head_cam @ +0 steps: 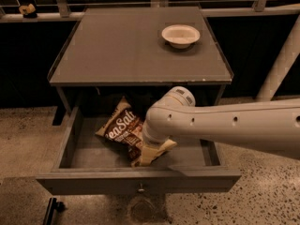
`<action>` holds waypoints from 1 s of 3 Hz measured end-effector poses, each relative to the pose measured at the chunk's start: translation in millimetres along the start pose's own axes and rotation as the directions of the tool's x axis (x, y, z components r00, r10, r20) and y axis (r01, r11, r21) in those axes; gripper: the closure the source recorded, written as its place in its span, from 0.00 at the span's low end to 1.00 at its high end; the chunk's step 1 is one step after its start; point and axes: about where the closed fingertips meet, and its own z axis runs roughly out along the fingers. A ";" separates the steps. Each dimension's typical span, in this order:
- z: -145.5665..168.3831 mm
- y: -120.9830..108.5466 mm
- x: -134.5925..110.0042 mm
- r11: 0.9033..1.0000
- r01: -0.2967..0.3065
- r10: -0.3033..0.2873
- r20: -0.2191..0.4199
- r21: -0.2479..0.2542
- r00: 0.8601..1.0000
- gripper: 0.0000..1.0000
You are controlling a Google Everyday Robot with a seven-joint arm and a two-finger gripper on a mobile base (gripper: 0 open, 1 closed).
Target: Pick brown chip bag from top drawer and place on counter
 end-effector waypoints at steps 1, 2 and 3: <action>0.8 -0.3 -1.0 1.000 -0.007 0.007 0.006 0.006 1.000 0.00; 0.8 -0.3 -1.0 1.000 -0.007 0.007 0.006 0.006 1.000 0.18; 0.8 -0.3 -1.0 1.000 -0.007 0.007 0.006 0.006 1.000 0.41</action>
Offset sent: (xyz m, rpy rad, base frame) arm 0.0007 0.0011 -0.0003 0.0070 -0.0049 -0.0063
